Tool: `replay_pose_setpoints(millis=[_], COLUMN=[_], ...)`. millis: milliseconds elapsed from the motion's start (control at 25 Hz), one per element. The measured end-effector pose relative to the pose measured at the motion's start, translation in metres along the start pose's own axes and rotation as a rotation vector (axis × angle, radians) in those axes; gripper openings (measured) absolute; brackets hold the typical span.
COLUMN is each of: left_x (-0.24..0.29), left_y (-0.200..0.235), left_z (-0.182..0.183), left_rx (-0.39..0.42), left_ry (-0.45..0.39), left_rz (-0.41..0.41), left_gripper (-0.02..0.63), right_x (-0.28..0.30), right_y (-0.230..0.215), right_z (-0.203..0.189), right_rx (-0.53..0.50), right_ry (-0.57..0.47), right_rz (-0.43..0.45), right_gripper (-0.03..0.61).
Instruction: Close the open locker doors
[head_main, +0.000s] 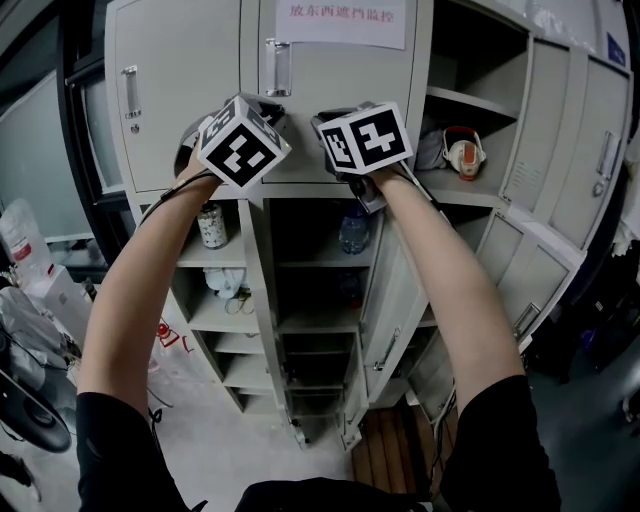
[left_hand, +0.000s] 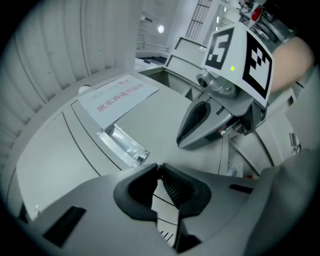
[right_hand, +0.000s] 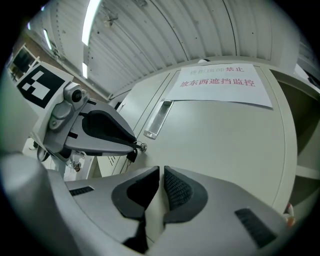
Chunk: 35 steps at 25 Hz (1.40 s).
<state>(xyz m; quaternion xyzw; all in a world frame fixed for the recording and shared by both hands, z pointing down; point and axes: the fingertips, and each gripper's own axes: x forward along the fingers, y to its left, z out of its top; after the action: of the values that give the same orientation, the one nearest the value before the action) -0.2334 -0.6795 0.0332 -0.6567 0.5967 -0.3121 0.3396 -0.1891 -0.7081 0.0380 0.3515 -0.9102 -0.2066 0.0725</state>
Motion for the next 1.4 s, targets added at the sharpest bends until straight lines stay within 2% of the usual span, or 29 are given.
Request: replay_pose_setpoints(millis=[520,640,760,920,1080,1400], left_x=[-0.009,-0.011,-0.011,-0.011,-0.012,-0.026], left_y=[0.011,0.013,0.014,0.016,0.015,0.006], left_z=[0.002,0.001,-0.001,-0.002,-0.001,-0.001], left_rx=[-0.647,-0.777,-0.874,-0.933,-0.937,-0.813], left_ry=[-0.130,-0.151,-0.169,-0.178,-0.191,-0.202], left_rz=[-0.008,-0.024,-0.038,-0.054,-0.064,-0.111], left_gripper=[0.048,0.048,0.048,0.048,0.049,0.049], right_x=[-0.001,-0.002,-0.001,-0.001,-0.002,-0.001], right_y=[0.000,0.001,0.001,0.001,0.001,0.001], right_z=[0.001,0.002,0.002,0.003,0.003,0.002], right_rx=[0.023,0.033,0.040,0.046,0.048,0.043], right_ry=[0.019,0.020,0.019,0.024,0.027,0.030], right_rz=[-0.038,-0.043,-0.049,-0.049,-0.050,-0.050], right_gripper=[0.052,0.052,0.052,0.052,0.052,0.051])
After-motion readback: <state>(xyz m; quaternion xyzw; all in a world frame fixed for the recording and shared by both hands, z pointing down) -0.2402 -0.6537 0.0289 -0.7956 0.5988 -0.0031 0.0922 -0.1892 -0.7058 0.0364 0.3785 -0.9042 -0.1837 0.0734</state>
